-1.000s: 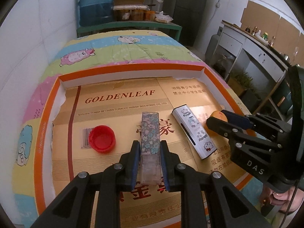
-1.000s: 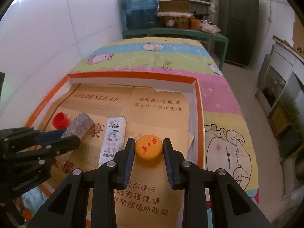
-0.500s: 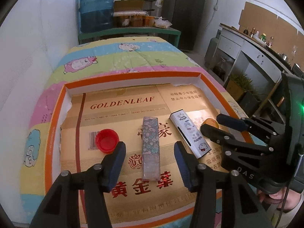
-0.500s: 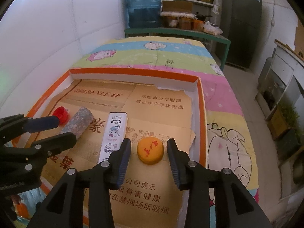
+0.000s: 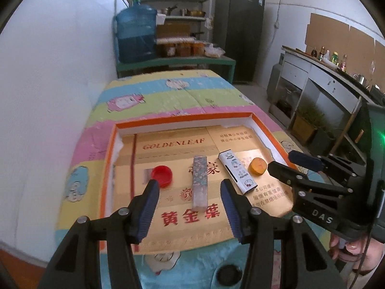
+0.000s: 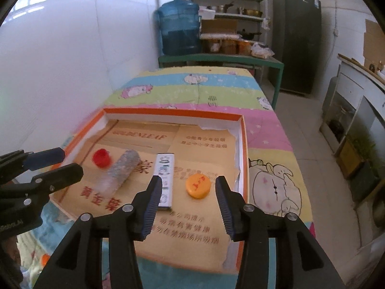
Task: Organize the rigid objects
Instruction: 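Open both grippers to drop the bottle and orange cap in the tray, then withdraw both tools from the tray toward the quilt, then grasp the teal tube with the left gripper while the right gripper grasps the white round jar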
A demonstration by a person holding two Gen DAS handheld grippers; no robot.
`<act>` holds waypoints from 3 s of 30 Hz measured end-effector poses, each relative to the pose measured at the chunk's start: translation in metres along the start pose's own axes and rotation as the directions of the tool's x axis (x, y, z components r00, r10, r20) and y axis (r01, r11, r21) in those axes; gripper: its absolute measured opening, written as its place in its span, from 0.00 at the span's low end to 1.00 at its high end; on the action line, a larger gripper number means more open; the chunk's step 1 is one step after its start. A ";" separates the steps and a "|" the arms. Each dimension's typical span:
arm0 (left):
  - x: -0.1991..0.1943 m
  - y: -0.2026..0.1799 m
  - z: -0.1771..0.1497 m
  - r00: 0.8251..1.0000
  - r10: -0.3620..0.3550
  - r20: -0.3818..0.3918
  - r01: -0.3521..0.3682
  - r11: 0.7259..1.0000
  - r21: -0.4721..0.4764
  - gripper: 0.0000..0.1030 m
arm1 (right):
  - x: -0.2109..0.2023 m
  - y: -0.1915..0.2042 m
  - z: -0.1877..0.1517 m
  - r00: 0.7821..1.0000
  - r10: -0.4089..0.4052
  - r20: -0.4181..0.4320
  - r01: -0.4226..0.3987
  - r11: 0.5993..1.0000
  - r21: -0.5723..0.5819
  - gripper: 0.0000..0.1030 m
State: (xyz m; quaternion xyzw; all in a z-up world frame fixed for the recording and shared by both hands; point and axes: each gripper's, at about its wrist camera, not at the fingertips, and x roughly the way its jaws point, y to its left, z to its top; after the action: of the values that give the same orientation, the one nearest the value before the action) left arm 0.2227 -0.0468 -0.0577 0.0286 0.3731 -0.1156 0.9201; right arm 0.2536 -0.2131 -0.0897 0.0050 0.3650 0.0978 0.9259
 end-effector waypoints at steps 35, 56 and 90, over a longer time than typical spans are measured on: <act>-0.127 0.021 -0.062 0.987 0.066 0.145 -0.051 0.993 -0.102 0.51 | -0.136 0.089 -0.051 0.997 0.016 0.070 -0.012 0.999 -0.050 0.49; -0.158 0.033 -0.096 0.985 0.069 0.160 -0.049 0.991 -0.126 0.51 | -0.166 0.114 -0.090 0.997 0.042 0.064 -0.037 0.996 -0.076 0.49; -0.129 0.032 -0.165 0.995 0.020 0.096 -0.010 0.995 -0.100 0.51 | -0.129 0.140 -0.197 0.990 0.096 -0.108 -0.117 0.969 -0.218 0.49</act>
State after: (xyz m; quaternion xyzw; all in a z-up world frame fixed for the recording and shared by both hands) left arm 0.0285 0.0318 -0.0886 -0.0201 0.3331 -0.0912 0.9383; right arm 0.0038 -0.1117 -0.1359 -0.0843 0.3950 0.1879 0.8953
